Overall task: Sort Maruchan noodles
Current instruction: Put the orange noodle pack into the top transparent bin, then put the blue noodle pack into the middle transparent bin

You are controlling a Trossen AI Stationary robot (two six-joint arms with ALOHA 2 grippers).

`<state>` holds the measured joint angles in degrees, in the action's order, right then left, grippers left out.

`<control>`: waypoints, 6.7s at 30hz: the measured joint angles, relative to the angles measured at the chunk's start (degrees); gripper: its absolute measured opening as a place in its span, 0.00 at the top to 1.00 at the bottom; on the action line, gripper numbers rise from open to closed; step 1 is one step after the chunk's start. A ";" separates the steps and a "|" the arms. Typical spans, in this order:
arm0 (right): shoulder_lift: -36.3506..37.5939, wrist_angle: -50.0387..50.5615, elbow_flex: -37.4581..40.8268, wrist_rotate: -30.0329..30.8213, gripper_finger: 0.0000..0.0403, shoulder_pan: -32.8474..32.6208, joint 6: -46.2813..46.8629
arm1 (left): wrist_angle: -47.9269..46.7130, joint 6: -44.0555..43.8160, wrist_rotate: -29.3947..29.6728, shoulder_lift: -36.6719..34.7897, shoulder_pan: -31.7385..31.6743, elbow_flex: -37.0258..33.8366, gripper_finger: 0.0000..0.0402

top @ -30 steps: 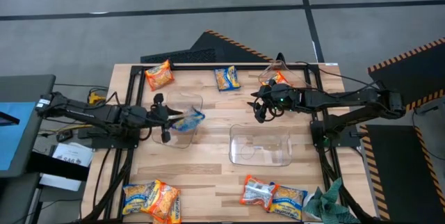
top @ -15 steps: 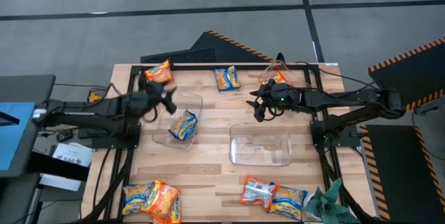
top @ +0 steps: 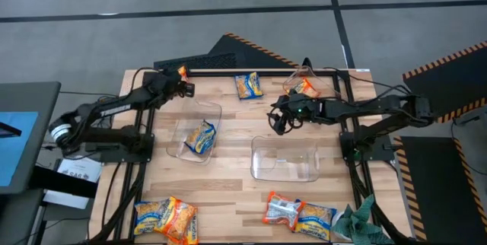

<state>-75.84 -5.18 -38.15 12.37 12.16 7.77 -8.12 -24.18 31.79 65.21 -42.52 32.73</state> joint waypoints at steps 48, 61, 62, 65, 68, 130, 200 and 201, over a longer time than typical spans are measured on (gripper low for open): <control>-1.92 -7.31 -0.02 -0.47 0.44 -0.92 -0.72 | 18.60 6.18 -3.39 6.94 -3.73 4.84 1.00; 0.57 -7.20 0.00 -0.41 0.44 -1.68 -3.97 | 21.03 13.80 -6.27 -2.35 14.86 5.07 1.00; 1.29 -7.22 0.00 -0.28 0.44 -1.68 -4.41 | 21.98 14.18 -6.35 -2.31 16.33 5.05 1.00; 4.49 -7.24 0.00 1.24 0.44 -1.65 -5.29 | 25.47 15.39 -8.05 -2.23 20.07 5.05 1.00; 9.18 -7.09 0.00 2.80 0.44 -1.51 -6.94 | 29.63 16.37 -9.55 -2.21 21.91 5.05 1.00; 28.29 -7.28 0.00 2.53 0.44 -2.08 -6.14 | -1.74 25.82 -35.37 59.52 18.78 85.26 0.52; -35.97 17.15 -34.25 -4.51 0.75 16.92 8.24 | 49.89 16.17 -37.19 -19.08 20.78 -12.26 0.52; -35.97 17.15 -34.25 -4.56 0.84 16.92 7.37 | 49.87 16.19 -37.14 -19.08 20.78 -12.26 0.52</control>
<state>-111.81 11.97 -72.40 7.81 29.08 15.14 41.75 -7.99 -5.36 46.13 -21.74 20.47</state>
